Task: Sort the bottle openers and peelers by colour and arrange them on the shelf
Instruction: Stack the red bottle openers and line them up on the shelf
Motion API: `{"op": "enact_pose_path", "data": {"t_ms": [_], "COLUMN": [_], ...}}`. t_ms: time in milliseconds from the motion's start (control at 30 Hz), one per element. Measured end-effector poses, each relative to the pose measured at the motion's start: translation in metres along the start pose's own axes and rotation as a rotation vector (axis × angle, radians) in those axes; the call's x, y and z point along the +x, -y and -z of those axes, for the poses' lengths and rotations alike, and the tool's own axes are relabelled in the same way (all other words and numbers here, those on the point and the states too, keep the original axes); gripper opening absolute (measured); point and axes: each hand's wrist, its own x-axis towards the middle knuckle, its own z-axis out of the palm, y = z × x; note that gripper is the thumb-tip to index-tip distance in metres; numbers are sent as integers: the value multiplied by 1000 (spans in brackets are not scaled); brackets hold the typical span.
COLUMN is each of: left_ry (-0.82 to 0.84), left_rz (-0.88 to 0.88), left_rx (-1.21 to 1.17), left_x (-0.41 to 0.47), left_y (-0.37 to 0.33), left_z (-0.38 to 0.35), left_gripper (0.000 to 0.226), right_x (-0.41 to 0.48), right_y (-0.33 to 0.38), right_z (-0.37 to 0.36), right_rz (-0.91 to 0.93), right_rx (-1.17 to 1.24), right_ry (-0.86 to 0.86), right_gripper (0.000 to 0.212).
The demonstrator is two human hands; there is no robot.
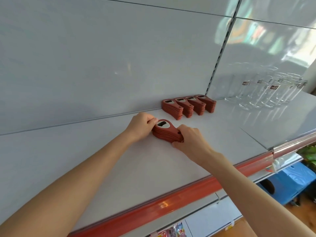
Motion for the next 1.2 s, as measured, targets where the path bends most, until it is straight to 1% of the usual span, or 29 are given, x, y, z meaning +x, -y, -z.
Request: {"op": "enact_pose_path", "data": {"t_ms": [167, 233, 333, 400, 433, 467, 533, 633, 700, 800, 867, 933, 1000, 1033, 1100, 1200], "left_ry": [16, 10, -21, -35, -35, -30, 1, 34, 13, -18, -24, -31, -22, -19, -23, -32], "left_rz": [-38, -52, -82, -124, -132, -133, -161, -186, -177, -173, -175, -172, -141, -139, -141, -140], "left_rx": [42, 65, 100, 153, 192, 233, 295, 333, 335, 327, 316, 314, 318, 310, 300, 301], "left_x": [2, -2, -10, -14, -16, -17, -21, -26, -30, -32, -32, -33, -32, -32, -31, -30], "left_y": [1, 2, 11, 22, 27, 32, 39, 43, 40, 37, 38, 38, 40, 40, 43, 45], "left_z": [2, 4, 9, 11, 12, 13, 15, 13, 13, 13, 13, 12, 11, 11, 10, 9], "left_gripper": [45, 41, 28, 27, 31, 40, 62, 80, 88, 91, 90, 82, 58, 49, 44, 43], "right_x": [3, 6, 14, 22, 27, 31, 39, 40, 38, 37, 39, 45, 51, 54, 60, 70], "right_y": [3, 5, 10, 16, 18, 20, 22, 17, 12, 9, 11, 14, 17, 18, 21, 24], "right_z": [-2, -3, -4, -5, -5, -6, -7, -10, -11, -12, -12, -13, -14, -14, -15, -17], "right_rz": [-36, -67, -109, -127, -132, -138, -151, -139, -100, -71, -77, -87, -98, -104, -120, -140], "right_rx": [-47, -54, -59, -73, -82, -91, -97, -54, -3, 36, 42, 51, 53, 51, 48, 39], "right_ry": [-3, -8, -24, -46, -60, -75, -97, -98, -97, -96, -89, -96, -102, -105, -116, -142], "right_gripper": [18, 17, 14, 14, 15, 16, 18, 22, 25, 26, 21, 18, 20, 21, 21, 18]}}
